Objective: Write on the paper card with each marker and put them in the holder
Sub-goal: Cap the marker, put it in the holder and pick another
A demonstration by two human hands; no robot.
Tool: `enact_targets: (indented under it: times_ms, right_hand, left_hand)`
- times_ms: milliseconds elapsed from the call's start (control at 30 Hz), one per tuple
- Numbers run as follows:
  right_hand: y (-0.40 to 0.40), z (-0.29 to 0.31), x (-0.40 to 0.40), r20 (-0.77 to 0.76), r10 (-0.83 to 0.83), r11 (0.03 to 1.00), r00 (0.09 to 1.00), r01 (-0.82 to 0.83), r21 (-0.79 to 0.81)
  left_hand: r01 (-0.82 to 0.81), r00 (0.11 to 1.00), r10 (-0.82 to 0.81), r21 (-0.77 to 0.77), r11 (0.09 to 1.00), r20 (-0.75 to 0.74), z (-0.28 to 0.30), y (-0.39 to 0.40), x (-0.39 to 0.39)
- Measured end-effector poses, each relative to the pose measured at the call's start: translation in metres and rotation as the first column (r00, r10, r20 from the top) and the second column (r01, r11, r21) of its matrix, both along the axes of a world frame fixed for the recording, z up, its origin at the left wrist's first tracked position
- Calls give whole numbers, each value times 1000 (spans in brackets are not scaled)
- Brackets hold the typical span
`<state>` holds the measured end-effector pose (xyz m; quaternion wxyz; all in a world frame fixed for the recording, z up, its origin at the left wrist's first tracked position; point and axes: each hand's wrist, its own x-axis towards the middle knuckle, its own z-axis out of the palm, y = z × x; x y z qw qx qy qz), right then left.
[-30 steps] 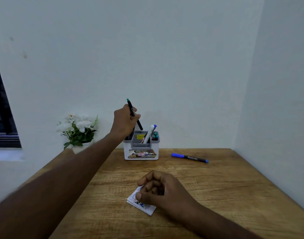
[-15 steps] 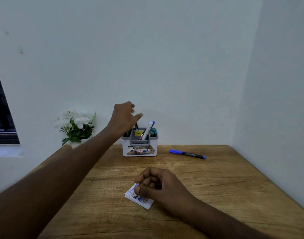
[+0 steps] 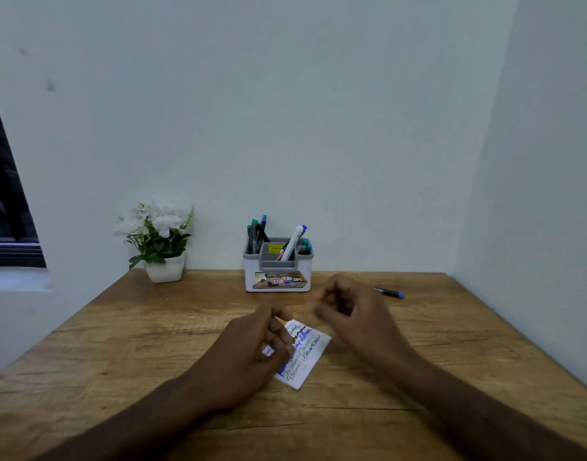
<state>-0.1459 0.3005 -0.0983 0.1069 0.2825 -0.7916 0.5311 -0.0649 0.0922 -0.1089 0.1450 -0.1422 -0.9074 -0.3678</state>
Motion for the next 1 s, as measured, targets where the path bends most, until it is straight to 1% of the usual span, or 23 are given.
enact_targets:
  times_ms: [33,67,100,133,167,200,267,300,367,400,467,500,533,600,633,700,767,867,933,1000]
  right_hand:
    - [7,3,-13,-112,-126,986,986,137,96]
    - [14,6,-28,-208,-221,936,953,267,229]
    - [19,7,-43,-259,-290,844,922,373,386]
    - [24,6,-55,-256,-345,735,903,430,524]
    - [28,5,-65,-236,-388,644,891,445,623]
    - [31,1,-73,-231,-402,576,886,441,688]
    - [36,-7,-85,-269,-375,482,887,435,761]
    - [38,-10,-87,-283,-364,463,887,436,772]
    - [40,-12,-86,-282,-372,480,884,444,757]
    - [39,-12,-85,-307,-363,489,880,461,740]
    - [35,-10,-78,-417,-303,486,857,515,706]
    - [32,-9,-73,-469,-256,514,845,530,675]
    - [29,-7,-66,-496,-200,582,845,509,634]
    - [21,-1,-50,-483,-56,732,874,364,575]
    - [16,2,-41,-464,30,764,885,279,582]
    - [6,2,-25,-448,200,747,871,160,645]
    - [-4,-1,-14,-428,294,726,855,92,681]
    - [-13,-1,-1,-467,342,736,816,76,673]
    - [-17,1,3,-502,367,714,783,109,692]
    - [-19,0,6,-547,393,691,739,155,706]
  left_hand:
    - [18,1000,-18,-5,1000,3,0,0,-1]
    - [29,1000,-29,-21,999,4,0,-1,-1]
    - [38,999,-39,-47,998,-2,0,-1,0]
    - [50,999,-51,-72,996,-10,-1,-2,0]
    - [61,998,-63,-93,994,-16,-1,-2,0]
    - [66,997,-69,-110,992,-24,-1,-1,0]
    - [62,997,-69,-131,989,-48,-1,0,0]
    - [61,996,-69,-131,990,-56,-1,0,0]
    - [60,996,-68,-125,990,-55,1,1,0]
    - [58,997,-65,-115,992,-52,1,1,1]
    - [46,997,-52,-105,993,-57,2,1,3]
    - [28,998,-35,-110,994,-61,2,0,3]
    - [1,998,-9,-119,993,-65,2,0,3]
    - [-50,997,43,-101,994,-65,2,-1,3]
    - [-61,997,58,-56,997,-47,2,-2,3]
    - [-71,997,70,58,996,15,5,-3,5]
    - [-55,998,53,88,995,28,7,-3,7]
    - [-4,999,5,40,999,-43,9,-3,7]
    - [-2,997,0,-28,1000,-73,9,-4,6]
    - [-8,998,4,-58,998,-66,8,-4,5]
